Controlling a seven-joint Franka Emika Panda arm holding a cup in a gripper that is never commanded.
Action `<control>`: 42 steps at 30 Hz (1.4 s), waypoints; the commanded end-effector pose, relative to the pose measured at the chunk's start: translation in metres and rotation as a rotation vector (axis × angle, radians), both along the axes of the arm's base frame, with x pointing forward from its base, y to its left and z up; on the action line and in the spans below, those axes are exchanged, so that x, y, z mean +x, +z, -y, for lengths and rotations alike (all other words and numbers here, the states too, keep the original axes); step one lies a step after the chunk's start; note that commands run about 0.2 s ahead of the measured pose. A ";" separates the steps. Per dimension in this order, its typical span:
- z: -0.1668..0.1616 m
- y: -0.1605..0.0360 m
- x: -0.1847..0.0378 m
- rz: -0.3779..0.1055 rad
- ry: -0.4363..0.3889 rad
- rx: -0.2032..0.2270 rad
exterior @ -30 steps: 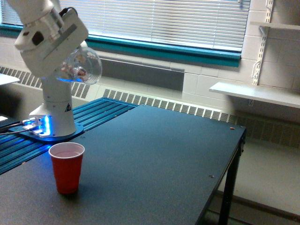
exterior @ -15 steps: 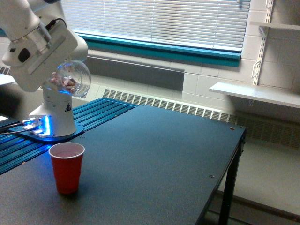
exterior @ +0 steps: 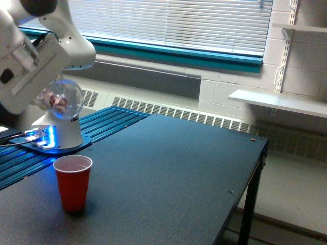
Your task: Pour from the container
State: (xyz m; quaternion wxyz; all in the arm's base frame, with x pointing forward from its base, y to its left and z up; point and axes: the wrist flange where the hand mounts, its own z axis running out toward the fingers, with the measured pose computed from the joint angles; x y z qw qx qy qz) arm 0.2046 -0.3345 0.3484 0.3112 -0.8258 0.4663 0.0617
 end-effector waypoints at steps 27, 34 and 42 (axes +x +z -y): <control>0.014 -0.058 0.025 -0.152 -0.014 0.068; 0.024 -0.057 0.022 -0.148 -0.042 0.102; 0.031 -0.058 0.024 -0.140 -0.056 0.137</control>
